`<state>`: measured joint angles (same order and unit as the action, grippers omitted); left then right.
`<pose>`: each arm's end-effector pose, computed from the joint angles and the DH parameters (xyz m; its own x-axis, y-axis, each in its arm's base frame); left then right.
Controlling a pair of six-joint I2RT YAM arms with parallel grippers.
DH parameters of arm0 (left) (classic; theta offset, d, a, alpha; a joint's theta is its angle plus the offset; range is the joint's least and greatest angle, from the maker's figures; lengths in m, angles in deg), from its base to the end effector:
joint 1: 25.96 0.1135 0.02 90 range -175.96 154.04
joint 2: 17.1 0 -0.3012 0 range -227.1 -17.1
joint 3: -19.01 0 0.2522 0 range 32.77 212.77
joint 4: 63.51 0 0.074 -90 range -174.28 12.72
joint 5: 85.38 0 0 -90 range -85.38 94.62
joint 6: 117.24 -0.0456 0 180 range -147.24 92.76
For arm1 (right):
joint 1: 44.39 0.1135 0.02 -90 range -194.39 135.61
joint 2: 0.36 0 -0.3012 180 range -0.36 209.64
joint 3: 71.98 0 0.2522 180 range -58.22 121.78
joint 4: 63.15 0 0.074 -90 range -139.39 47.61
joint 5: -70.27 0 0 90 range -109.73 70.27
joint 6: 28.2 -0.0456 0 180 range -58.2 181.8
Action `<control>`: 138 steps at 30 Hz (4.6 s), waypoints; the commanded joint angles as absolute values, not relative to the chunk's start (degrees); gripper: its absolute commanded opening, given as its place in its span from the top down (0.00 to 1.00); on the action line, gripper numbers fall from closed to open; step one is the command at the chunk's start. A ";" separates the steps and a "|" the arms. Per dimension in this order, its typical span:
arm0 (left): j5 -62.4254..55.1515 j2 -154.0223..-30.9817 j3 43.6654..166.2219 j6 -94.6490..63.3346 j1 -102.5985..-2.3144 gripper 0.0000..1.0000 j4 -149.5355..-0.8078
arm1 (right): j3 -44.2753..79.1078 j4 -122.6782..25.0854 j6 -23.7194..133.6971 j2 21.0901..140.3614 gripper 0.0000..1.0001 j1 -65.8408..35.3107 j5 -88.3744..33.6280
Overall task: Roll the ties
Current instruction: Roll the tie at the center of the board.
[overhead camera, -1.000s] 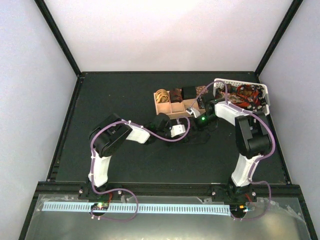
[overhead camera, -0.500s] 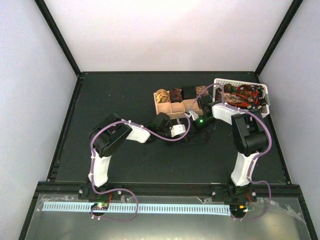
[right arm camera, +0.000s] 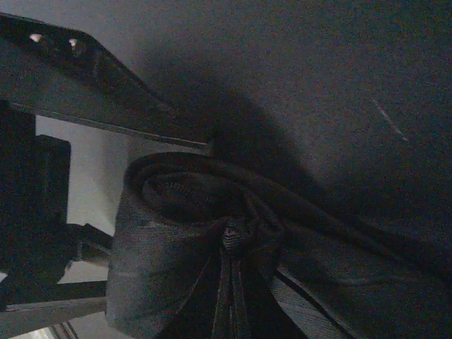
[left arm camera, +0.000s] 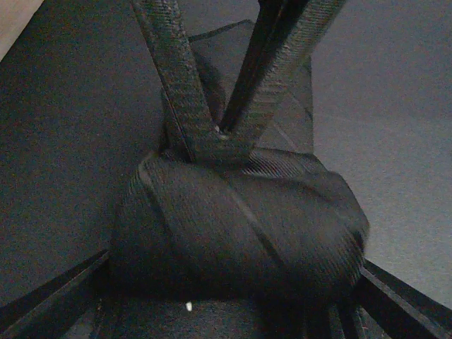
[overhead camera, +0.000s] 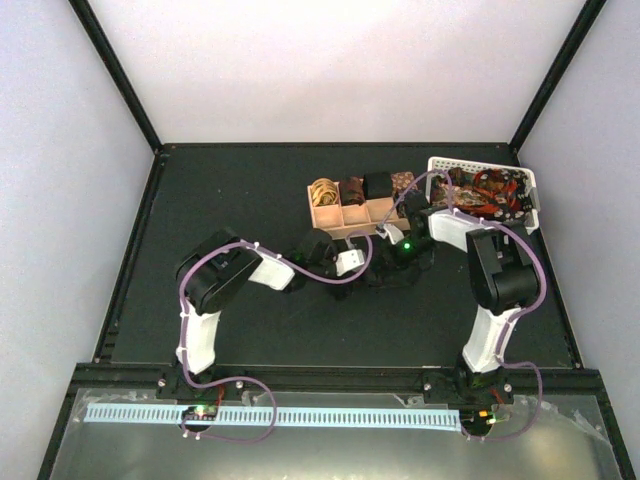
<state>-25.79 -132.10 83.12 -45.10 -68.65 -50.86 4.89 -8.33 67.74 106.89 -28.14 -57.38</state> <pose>0.2750 -0.2851 0.1206 -0.1641 0.5112 -0.8437 0.9742 0.2181 -0.0573 0.3149 0.1208 0.1639 -0.9235 -0.3545 -0.1462 -0.3682 0.7130 0.5968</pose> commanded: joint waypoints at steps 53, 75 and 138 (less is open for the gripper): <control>-20.57 -132.18 83.40 -49.68 -70.77 0.58 -61.73 | 6.06 -5.01 67.82 101.48 0.54 -29.97 -63.85; -20.17 -133.68 86.22 -50.82 -70.96 0.51 -64.88 | 4.39 -2.82 68.19 106.62 0.98 -27.36 -60.07; -31.74 -138.75 72.19 -31.28 -63.59 0.07 -10.23 | 6.35 -9.90 71.14 113.21 0.99 -22.08 -48.05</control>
